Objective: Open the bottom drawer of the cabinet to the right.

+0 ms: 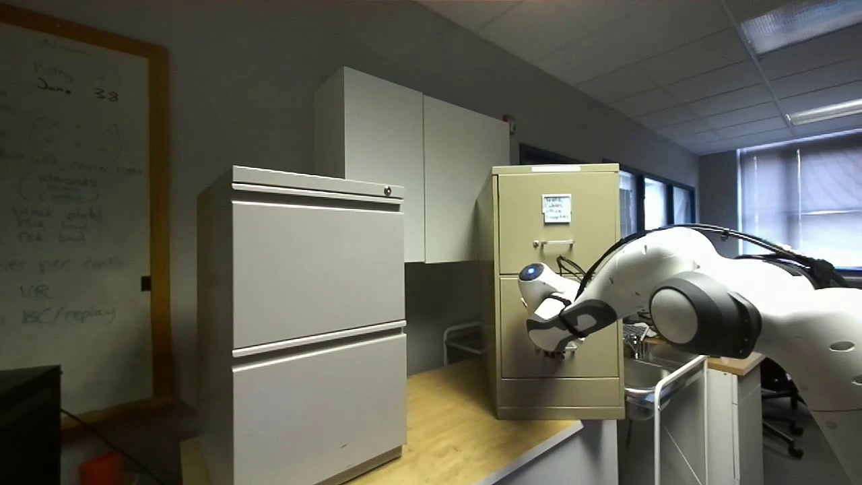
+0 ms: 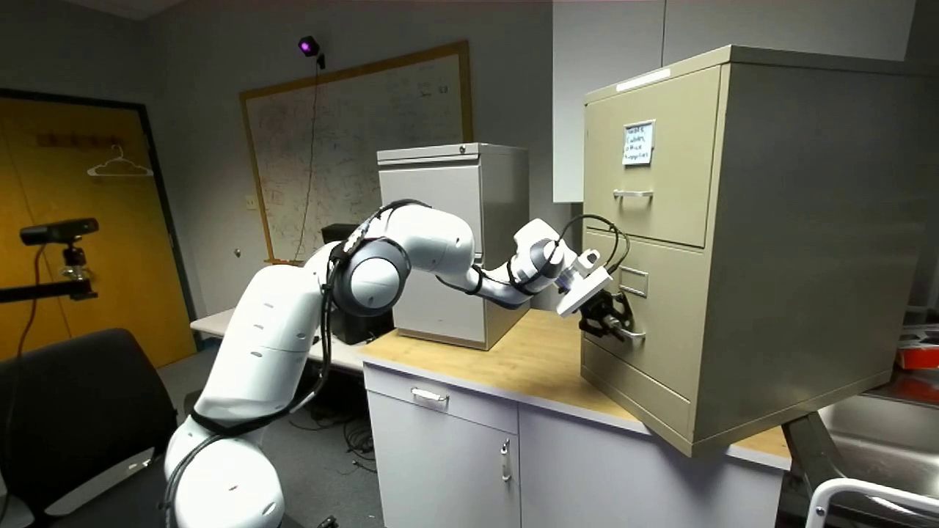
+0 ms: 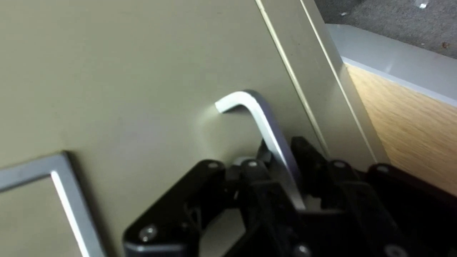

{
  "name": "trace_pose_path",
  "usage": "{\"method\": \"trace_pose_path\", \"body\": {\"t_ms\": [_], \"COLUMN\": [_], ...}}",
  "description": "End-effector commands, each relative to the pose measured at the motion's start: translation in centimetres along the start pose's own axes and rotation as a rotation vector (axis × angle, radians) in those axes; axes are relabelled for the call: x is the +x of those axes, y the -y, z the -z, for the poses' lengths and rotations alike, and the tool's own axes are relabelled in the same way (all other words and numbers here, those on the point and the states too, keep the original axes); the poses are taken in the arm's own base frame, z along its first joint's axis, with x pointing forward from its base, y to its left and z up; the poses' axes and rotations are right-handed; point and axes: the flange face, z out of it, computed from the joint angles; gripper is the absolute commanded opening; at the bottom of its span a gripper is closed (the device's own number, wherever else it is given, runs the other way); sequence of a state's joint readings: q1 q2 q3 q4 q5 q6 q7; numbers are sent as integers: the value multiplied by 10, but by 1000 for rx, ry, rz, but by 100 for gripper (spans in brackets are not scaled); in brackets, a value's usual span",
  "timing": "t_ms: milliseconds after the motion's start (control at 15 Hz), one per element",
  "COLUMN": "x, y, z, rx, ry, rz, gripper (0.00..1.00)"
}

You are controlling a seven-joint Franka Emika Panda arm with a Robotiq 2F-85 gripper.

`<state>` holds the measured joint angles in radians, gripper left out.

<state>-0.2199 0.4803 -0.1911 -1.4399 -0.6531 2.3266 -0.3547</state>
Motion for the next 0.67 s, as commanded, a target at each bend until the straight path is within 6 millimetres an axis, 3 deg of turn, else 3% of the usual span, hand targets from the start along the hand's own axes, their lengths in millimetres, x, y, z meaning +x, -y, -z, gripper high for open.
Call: {"method": "trace_pose_path", "body": {"t_ms": [0, 400, 600], "x": [-6, -7, -11], "y": [25, 64, 69], "z": [0, 16, 23], "rx": [135, 159, 163], "ry": [67, 31, 10], "rz": [32, 57, 81], "gripper": [4, 5, 5]}}
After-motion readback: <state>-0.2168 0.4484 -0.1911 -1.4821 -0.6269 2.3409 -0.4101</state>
